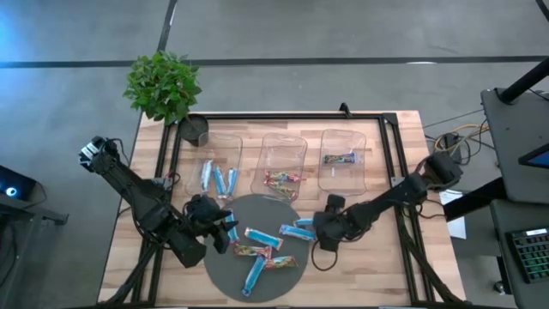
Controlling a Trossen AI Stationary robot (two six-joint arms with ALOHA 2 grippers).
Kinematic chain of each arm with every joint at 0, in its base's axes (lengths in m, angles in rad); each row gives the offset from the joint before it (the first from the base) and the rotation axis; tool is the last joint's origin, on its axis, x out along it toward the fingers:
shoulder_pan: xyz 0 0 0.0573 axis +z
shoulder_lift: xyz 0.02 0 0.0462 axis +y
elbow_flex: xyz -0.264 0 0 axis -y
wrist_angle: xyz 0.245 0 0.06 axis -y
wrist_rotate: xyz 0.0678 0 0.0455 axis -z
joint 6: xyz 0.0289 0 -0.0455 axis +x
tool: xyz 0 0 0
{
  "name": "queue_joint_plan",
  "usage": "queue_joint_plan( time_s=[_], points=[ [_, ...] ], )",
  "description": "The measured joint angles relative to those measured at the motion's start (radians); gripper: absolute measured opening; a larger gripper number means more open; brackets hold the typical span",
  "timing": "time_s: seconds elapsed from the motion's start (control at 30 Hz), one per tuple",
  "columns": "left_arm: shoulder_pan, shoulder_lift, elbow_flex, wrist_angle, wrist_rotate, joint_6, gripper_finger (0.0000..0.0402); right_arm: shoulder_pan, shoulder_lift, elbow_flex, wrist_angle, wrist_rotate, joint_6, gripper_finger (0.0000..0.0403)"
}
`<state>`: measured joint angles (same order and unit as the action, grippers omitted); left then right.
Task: Pick and place Granola Bars by type
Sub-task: Put the yellow granola bar into the left transparent bin
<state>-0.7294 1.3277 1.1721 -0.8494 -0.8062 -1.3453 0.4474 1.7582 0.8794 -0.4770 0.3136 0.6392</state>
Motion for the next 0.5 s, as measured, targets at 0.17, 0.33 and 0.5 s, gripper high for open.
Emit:
queue_joint_plan(
  time_s=[0.17,0.33,0.5],
  points=[
    [0.001,0.0,0.0,0.0,0.0,-0.001,0.0165,-0.024,0.001,-0.003,0.021,-0.05,0.017,0.0214],
    [0.001,0.0,0.0,0.002,0.0,-0.001,0.0165,-0.024,-0.006,-0.002,0.023,-0.051,0.001,0.0214],
    [0.001,0.0,0.0,0.003,0.0,-0.001,0.0165,-0.022,-0.006,-0.002,0.024,-0.054,-0.001,0.019]
  ],
)
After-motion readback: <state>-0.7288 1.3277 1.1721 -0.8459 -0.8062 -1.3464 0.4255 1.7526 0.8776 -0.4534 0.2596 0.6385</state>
